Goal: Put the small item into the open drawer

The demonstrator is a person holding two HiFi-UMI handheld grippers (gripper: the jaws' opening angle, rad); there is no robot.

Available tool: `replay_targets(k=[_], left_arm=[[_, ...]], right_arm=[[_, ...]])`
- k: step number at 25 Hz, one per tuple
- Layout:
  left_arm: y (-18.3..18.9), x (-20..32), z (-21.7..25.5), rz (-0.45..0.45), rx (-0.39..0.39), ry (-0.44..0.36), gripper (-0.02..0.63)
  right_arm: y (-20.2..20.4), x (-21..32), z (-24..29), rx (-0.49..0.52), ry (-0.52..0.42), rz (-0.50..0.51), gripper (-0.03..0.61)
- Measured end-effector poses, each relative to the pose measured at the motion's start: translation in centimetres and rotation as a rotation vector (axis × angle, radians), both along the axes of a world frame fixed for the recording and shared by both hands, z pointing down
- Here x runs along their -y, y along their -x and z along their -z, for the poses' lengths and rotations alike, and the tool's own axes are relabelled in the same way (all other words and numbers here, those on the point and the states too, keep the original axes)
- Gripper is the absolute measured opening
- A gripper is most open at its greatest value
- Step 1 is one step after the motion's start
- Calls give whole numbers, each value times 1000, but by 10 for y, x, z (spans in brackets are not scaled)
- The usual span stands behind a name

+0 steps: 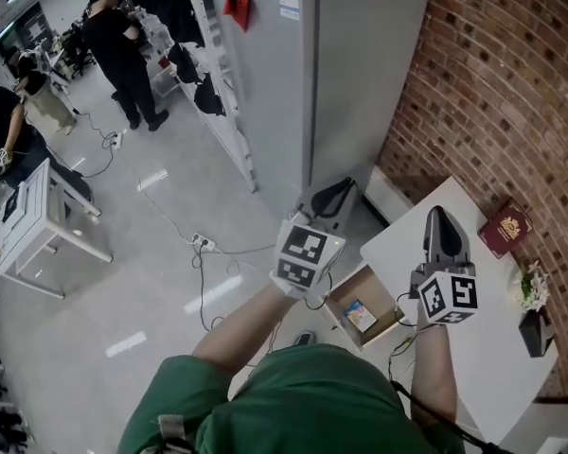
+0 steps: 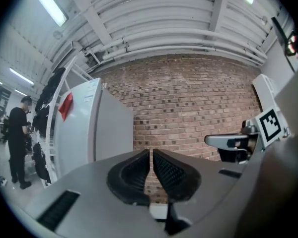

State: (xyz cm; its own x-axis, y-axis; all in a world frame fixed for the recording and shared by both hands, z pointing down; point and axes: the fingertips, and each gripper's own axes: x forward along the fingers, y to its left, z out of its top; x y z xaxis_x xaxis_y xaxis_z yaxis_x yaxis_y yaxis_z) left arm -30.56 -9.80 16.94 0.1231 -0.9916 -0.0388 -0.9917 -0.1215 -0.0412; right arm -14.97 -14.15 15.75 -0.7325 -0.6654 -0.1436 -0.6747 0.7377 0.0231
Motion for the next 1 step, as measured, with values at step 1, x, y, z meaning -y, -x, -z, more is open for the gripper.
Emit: replay_targets(k=[1], left_arm=[[11, -4, 0, 15, 1, -2, 21]], right_arm=[[11, -1, 0, 5, 1, 14, 2]])
